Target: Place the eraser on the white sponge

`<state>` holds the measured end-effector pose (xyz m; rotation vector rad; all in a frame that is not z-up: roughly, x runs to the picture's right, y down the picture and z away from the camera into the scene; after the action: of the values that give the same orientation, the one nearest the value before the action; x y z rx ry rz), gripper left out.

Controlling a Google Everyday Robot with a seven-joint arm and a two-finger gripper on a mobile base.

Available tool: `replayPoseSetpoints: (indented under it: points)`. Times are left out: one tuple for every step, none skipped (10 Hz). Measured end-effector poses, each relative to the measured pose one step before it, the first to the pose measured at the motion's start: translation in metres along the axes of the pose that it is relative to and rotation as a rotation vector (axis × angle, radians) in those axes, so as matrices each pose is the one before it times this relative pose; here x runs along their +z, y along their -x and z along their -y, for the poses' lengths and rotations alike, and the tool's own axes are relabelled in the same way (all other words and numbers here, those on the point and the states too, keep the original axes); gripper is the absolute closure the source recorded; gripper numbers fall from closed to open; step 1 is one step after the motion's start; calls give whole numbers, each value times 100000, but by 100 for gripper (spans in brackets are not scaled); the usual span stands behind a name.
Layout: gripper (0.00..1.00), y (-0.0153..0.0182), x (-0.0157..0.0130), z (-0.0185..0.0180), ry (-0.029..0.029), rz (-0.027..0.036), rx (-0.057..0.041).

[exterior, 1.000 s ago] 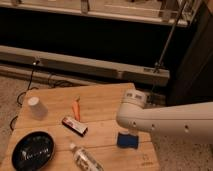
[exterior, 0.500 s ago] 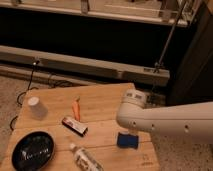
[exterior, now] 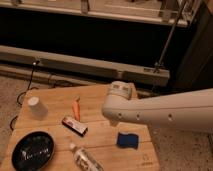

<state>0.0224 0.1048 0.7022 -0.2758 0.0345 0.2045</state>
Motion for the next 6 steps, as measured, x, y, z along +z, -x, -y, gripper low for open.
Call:
replayPoseSetpoints:
  points:
    - [28, 2558, 138, -594, 1780, 3727, -2339]
    - [28, 3151, 328, -959, 2760, 5067, -3127]
    - [28, 2841, 425, -978, 2786, 5203, -3281]
    - [28, 2384, 794, -1105, 3273, 4227, -3148]
    - [28, 1865, 1070, -1115, 4030, 2685, -1271]
    - [28, 1515, 1474, -1068, 4654, 1466, 374]
